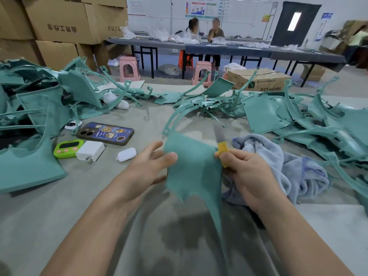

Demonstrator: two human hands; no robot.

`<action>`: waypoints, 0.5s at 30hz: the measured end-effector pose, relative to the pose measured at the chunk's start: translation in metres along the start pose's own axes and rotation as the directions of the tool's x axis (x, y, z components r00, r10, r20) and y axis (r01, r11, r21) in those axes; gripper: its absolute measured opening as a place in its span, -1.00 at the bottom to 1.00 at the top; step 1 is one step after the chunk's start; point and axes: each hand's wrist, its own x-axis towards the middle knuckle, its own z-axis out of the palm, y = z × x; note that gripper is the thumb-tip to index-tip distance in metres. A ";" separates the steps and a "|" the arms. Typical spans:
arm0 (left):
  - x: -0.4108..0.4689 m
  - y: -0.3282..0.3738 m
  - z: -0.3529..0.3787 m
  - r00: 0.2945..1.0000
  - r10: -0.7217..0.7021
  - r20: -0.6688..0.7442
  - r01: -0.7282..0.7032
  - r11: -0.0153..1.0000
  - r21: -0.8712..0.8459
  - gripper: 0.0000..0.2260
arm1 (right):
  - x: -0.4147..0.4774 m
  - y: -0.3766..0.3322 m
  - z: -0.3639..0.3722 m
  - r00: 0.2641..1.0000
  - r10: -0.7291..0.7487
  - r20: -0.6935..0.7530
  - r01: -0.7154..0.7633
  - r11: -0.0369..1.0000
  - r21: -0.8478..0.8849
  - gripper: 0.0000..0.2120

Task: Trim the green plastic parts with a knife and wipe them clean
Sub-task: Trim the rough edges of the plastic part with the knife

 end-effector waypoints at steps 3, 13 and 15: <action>0.006 -0.008 0.004 0.989 -0.131 -0.061 0.118 0.975 -0.191 -0.69 | -0.011 0.011 0.016 0.993 -0.022 0.117 0.031 0.996 -0.081 -0.83; 0.022 -0.015 -0.014 0.945 -0.189 -0.267 0.043 0.881 -0.471 -0.83 | -0.010 0.002 0.003 0.967 -0.253 -0.016 0.244 0.945 -0.218 -0.81; 0.023 -0.019 -0.011 0.953 -0.215 -0.212 0.094 0.877 -0.471 -0.58 | -0.015 0.005 0.011 0.931 -0.363 0.040 0.360 0.894 -0.268 -0.79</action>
